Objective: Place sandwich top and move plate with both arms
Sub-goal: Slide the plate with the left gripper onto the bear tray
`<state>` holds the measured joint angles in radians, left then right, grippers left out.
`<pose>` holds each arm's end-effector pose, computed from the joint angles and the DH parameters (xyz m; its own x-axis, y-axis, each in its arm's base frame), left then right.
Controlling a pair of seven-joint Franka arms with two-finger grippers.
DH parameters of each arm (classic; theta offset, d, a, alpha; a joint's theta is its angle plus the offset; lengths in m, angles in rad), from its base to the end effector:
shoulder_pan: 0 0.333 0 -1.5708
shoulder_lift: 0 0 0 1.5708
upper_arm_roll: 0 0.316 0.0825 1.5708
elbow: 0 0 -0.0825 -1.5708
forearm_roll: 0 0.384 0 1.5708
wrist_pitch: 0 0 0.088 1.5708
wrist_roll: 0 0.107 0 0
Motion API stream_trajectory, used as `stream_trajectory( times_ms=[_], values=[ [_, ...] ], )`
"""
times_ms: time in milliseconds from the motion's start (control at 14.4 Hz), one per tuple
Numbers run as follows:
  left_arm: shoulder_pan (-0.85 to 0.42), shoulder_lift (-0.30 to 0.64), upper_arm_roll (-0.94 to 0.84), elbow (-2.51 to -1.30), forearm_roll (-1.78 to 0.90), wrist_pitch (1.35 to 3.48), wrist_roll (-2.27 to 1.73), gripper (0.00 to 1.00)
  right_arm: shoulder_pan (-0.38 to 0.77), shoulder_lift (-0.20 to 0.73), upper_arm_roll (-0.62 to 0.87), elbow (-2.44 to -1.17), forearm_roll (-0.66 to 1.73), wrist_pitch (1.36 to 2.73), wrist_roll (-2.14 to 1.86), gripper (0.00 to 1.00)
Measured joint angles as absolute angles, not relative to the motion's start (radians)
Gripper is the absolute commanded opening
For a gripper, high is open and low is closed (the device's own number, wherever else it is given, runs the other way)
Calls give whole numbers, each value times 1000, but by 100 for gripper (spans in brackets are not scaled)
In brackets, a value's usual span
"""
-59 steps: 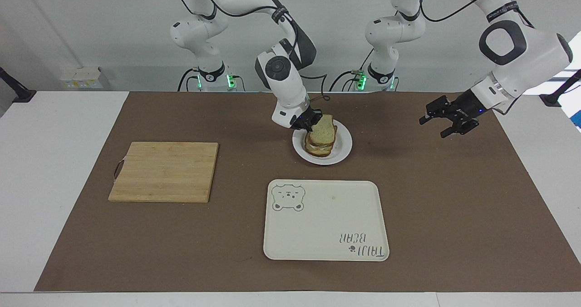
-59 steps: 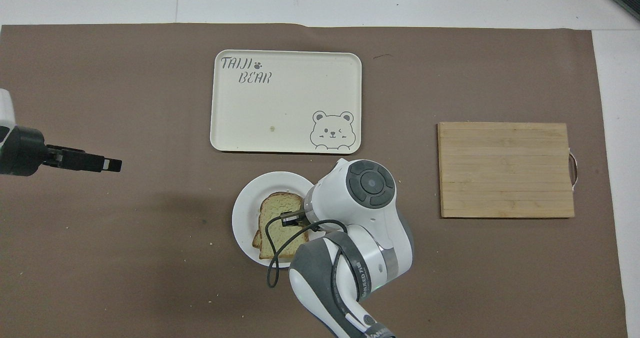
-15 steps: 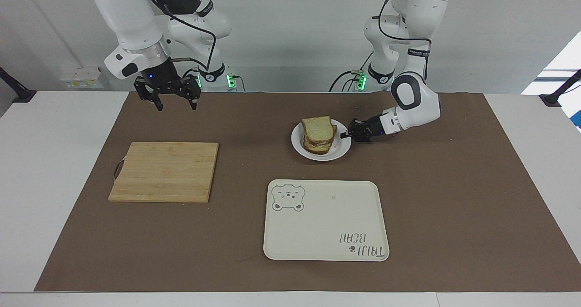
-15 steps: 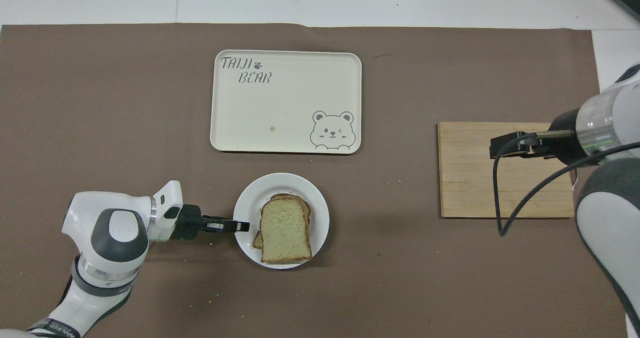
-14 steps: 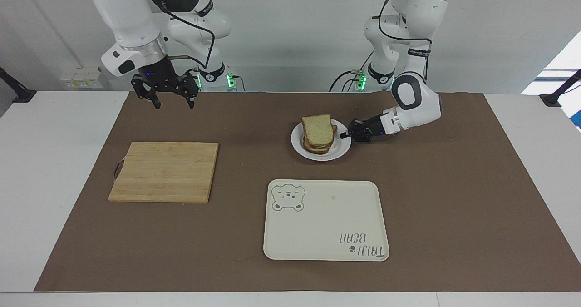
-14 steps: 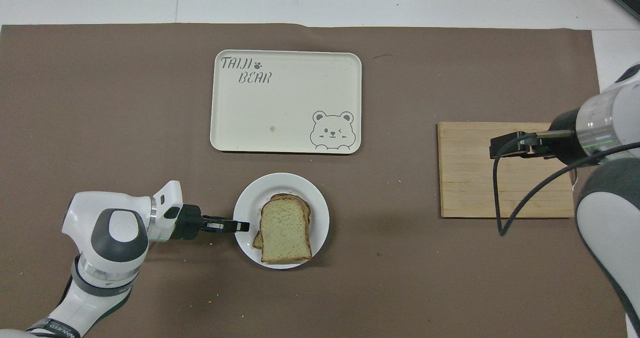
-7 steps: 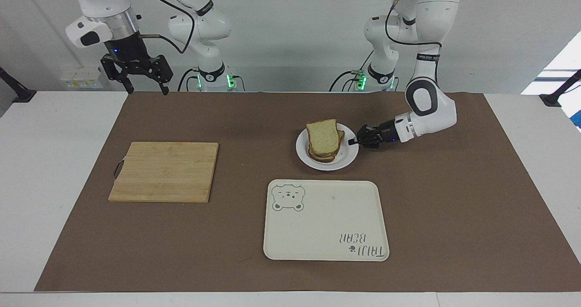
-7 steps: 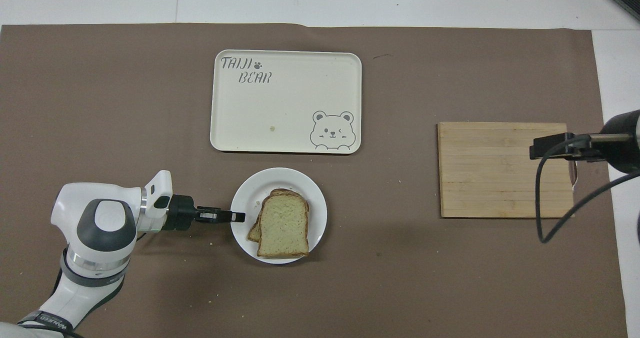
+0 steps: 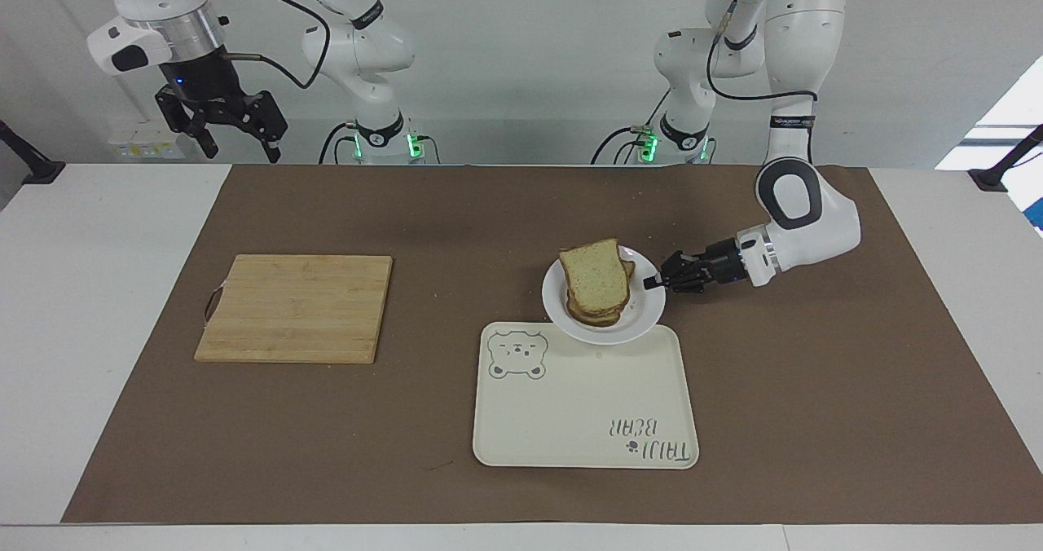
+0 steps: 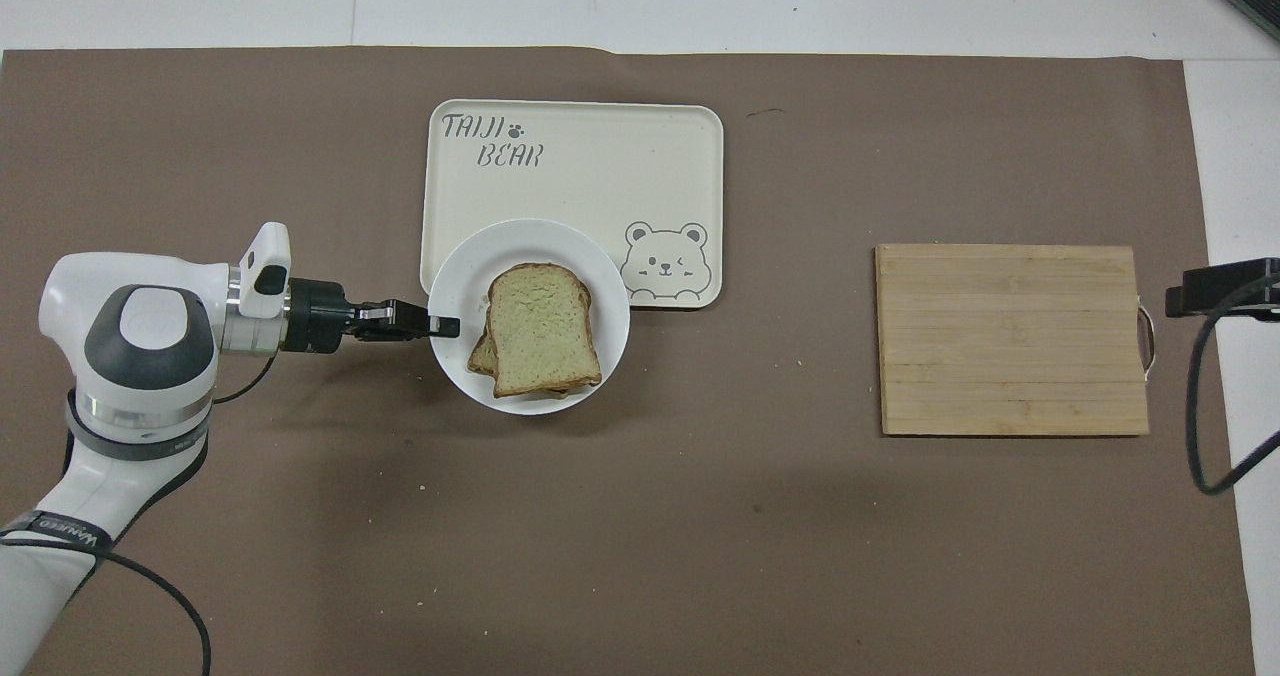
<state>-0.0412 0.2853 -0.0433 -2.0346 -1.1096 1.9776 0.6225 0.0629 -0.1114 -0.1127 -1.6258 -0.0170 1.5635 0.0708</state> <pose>0.5698 -0.1046 0.3082 0.9983 -0.0546 -0.0211 -0.0131 -0.5589 0.8291 0.5181 -0.0314 0.6573 0.9916 -0.1203 0.0486 -0.1205 -0.9927 0.0010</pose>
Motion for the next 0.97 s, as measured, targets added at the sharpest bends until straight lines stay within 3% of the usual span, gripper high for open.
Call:
stream_trajectory(
  times_ms=[348,974],
  values=[
    [-45,410,-63,-1822,-1102,1979,477,0,63,-111,-106,-1634,-17,1560,63,100],
    [-41,622,-93,-1564,-1101,2019,404,0,73,-117,-95,-1664,-17,1560,15,100]
  ],
)
